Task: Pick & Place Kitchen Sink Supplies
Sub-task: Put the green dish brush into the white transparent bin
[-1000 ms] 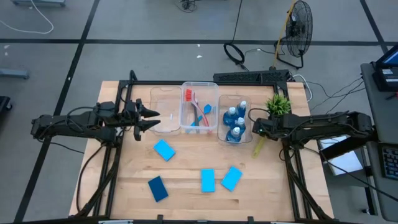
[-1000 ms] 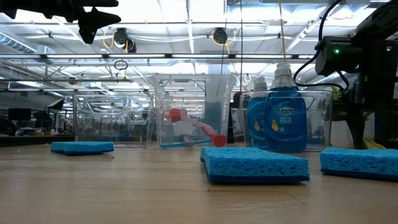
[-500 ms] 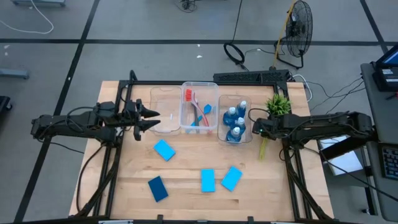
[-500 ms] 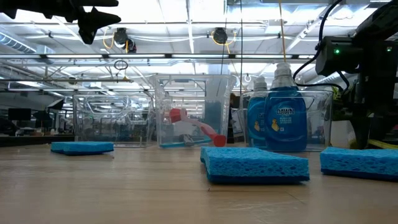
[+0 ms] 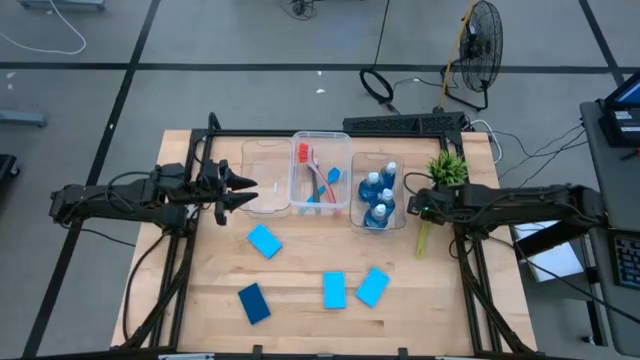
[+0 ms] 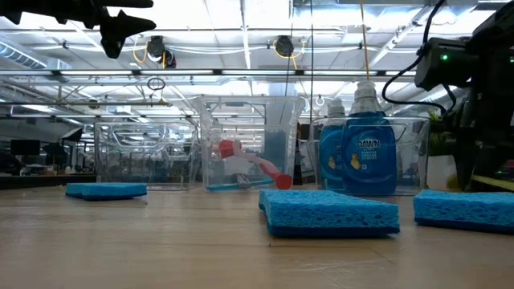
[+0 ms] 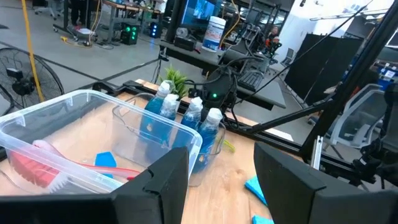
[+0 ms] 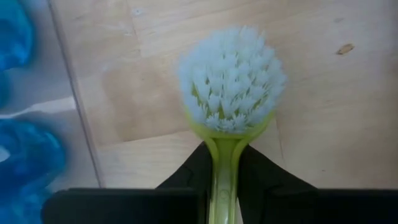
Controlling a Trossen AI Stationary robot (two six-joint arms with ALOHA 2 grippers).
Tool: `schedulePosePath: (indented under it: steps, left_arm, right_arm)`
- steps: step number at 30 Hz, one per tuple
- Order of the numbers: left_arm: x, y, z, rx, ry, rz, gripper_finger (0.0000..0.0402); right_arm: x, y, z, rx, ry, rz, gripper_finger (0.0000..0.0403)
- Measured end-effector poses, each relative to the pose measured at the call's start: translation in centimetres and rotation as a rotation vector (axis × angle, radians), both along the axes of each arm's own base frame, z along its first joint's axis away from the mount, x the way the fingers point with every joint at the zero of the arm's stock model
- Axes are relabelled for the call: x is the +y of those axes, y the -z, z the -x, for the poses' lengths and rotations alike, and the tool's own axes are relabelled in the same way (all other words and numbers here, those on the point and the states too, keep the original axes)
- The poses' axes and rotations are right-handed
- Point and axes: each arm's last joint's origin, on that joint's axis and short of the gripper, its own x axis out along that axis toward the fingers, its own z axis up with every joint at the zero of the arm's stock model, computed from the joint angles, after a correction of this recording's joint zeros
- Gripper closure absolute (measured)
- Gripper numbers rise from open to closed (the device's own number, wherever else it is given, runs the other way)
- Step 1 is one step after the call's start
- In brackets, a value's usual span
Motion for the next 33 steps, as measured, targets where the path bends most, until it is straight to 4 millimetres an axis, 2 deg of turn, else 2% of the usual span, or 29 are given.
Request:
schedulePosePath:
  steps: [24, 33]
  left_arm:
    - [0.0, 0.0, 0.0, -0.008, -0.004, 0.074, 0.0215]
    - [0.0, 0.0, 0.0, -0.008, -0.004, 0.080, 0.0215]
  right_arm:
    - [0.5, -1.9, 1.6, -0.184, -0.148, 0.003, 0.0369]
    - [0.2, -3.2, 1.4, -0.355, -0.106, 0.134, 0.0369]
